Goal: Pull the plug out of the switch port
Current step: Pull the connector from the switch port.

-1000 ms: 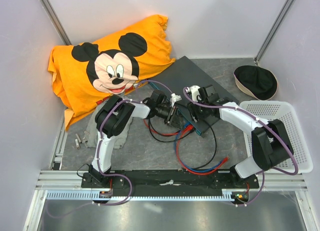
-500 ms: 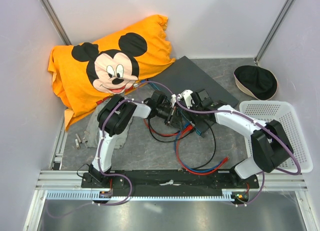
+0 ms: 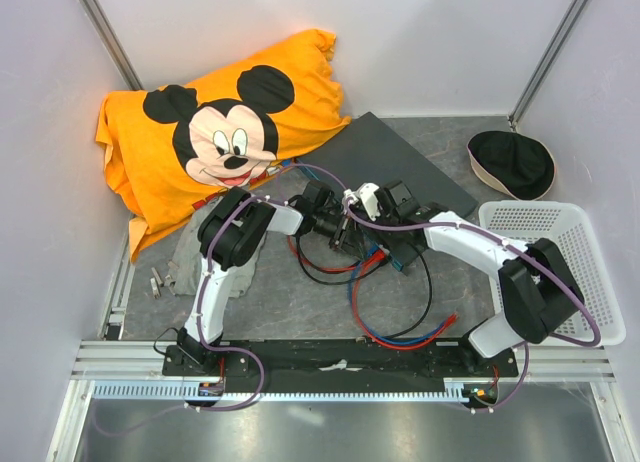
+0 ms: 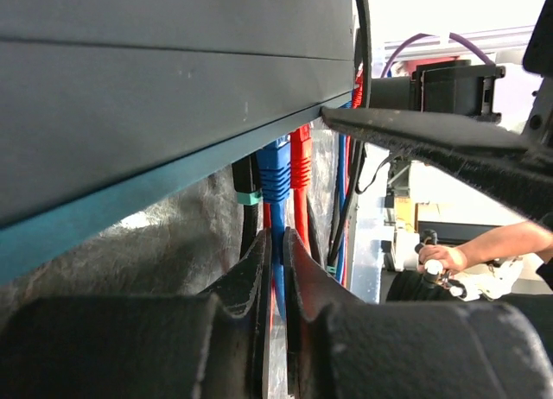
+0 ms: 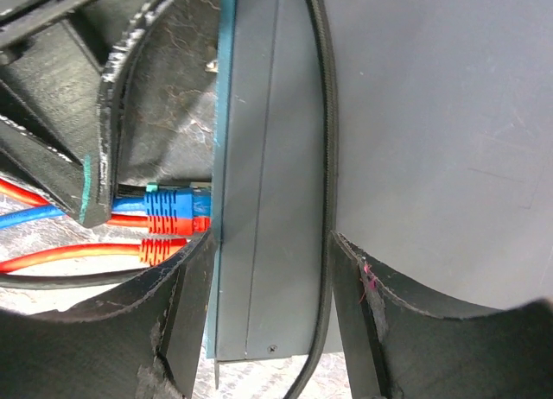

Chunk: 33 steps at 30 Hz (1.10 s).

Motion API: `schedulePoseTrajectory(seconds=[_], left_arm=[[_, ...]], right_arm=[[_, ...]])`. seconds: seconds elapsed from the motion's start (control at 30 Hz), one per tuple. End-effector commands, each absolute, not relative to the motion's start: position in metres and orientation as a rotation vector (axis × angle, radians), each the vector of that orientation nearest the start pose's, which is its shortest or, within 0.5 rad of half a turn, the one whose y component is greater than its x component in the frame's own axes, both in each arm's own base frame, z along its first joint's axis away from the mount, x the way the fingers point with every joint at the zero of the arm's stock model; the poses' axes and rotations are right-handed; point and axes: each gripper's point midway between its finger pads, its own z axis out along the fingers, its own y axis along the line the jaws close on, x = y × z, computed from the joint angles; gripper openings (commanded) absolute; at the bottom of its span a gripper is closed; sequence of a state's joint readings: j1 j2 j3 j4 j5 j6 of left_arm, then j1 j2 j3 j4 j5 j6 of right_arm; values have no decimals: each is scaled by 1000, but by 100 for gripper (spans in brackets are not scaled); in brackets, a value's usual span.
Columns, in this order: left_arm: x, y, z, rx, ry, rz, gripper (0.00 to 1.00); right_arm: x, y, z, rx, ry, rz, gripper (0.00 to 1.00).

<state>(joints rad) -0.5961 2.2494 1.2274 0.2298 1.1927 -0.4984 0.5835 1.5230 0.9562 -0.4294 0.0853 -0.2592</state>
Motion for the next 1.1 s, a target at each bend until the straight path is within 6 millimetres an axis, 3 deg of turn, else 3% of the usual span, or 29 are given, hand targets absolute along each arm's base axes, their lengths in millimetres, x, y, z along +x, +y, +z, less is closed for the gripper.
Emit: schedulePoseTrajectory(seconds=[0.0, 0.57, 0.8, 1.07], left_arm=[[274, -383, 37, 773, 2309, -1912, 7], [289, -380, 40, 713, 2302, -1934, 6], [290, -380, 39, 705, 2304, -1941, 6], [291, -381, 39, 703, 2301, -1945, 6]], right_arm=[[315, 182, 74, -1037, 2300, -6, 63], [325, 182, 65, -1134, 2257, -149, 64], [330, 194, 90, -1151, 2175, -158, 64], [326, 199, 94, -1237, 2088, -261, 61]])
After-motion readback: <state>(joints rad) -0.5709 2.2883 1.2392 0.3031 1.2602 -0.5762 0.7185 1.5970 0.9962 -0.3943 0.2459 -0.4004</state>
